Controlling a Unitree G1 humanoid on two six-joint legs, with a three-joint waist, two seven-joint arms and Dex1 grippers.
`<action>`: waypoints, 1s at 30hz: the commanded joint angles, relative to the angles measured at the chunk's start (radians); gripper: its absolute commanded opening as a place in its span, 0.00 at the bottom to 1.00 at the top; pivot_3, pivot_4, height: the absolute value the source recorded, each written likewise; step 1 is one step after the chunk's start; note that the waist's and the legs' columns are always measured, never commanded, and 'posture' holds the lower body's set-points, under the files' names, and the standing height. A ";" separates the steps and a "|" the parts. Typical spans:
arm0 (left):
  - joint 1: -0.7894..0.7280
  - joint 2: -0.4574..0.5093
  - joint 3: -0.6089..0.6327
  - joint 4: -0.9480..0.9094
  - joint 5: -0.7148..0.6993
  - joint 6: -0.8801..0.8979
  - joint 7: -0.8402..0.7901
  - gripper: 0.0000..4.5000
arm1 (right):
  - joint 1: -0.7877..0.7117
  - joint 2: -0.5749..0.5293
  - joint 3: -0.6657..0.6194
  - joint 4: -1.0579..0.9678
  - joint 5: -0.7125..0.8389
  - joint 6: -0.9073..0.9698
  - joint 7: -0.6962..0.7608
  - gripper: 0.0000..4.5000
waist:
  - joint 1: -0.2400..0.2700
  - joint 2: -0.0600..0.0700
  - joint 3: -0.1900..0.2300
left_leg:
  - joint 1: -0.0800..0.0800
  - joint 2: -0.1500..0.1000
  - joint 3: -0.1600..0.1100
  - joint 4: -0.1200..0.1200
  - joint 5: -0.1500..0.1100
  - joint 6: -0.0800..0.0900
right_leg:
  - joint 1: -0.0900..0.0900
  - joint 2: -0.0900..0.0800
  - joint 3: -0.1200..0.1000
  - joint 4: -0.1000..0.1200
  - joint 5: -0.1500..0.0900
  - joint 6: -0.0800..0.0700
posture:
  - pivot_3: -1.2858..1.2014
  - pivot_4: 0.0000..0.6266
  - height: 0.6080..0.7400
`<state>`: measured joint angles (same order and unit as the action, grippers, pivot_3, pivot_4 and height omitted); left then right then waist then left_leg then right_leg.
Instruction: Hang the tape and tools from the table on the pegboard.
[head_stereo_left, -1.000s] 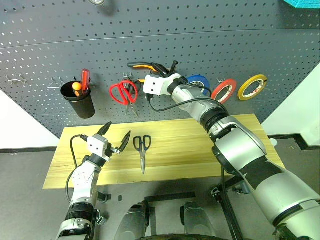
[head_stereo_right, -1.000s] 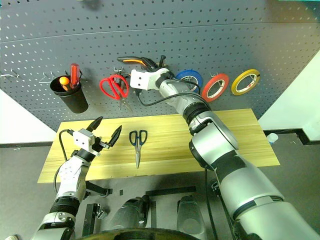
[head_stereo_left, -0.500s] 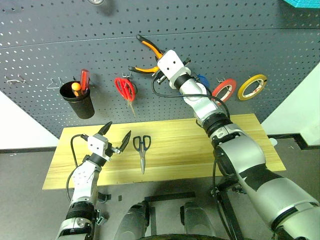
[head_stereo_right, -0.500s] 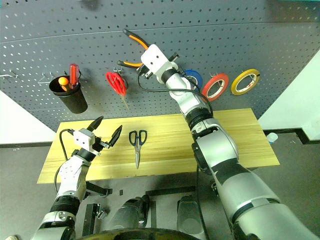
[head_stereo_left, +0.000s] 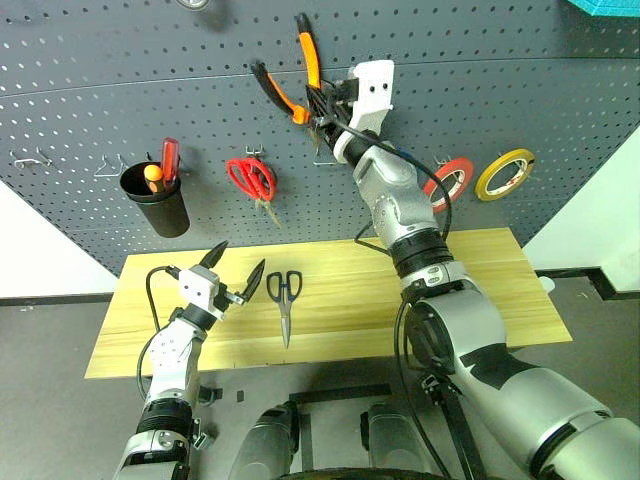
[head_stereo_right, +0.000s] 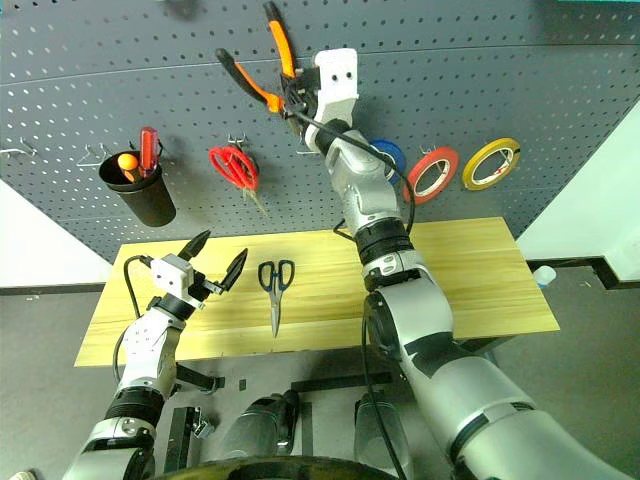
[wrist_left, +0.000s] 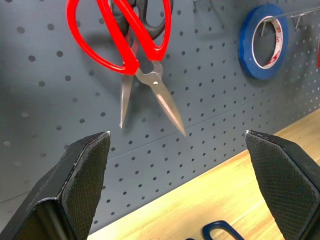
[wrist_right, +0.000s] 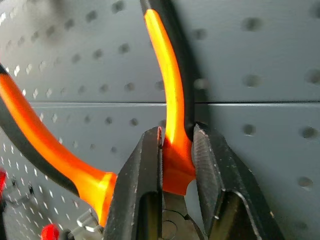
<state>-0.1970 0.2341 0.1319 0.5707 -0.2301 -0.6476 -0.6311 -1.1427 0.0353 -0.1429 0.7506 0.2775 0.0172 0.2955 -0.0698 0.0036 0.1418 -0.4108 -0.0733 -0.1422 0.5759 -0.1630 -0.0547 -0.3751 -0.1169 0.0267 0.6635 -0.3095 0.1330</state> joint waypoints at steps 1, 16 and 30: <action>-0.014 0.006 0.004 -0.008 -0.008 -0.028 -0.004 1.00 | -0.036 0.023 -0.068 -0.080 0.087 0.047 -0.047 0.12 | 0.000 0.000 0.000 | 0.000 0.000 0.000 0.000 0.000 0.000 | 0.000 0.000 0.000 0.000 0.000 0.000 | 0.50 0.15 0.88; -0.015 0.005 0.005 -0.002 -0.009 -0.037 -0.003 1.00 | 0.035 0.039 0.026 -0.077 -0.071 -0.062 -0.145 0.08 | -0.001 0.000 0.000 | -0.001 0.000 0.000 0.000 0.000 0.000 | -0.001 0.000 0.000 0.000 0.000 0.000 | 0.50 0.14 0.88; -0.032 0.000 0.001 0.015 -0.009 -0.038 -0.009 1.00 | 0.111 0.054 0.061 -0.233 -0.120 0.052 -0.259 0.08 | -0.002 0.000 0.000 | -0.001 0.000 0.000 0.000 0.000 0.000 | -0.001 0.000 0.000 0.000 0.000 0.000 | 0.50 0.14 0.88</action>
<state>-0.2149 0.2305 0.1318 0.5911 -0.2301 -0.6628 -0.6375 -1.0168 0.0804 -0.0988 0.5885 0.1658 0.0820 0.0407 -0.0718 0.0034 0.1417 -0.4116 -0.0735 -0.1418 0.5759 -0.1630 -0.0547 -0.3761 -0.1170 0.0266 0.6636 -0.3094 0.1331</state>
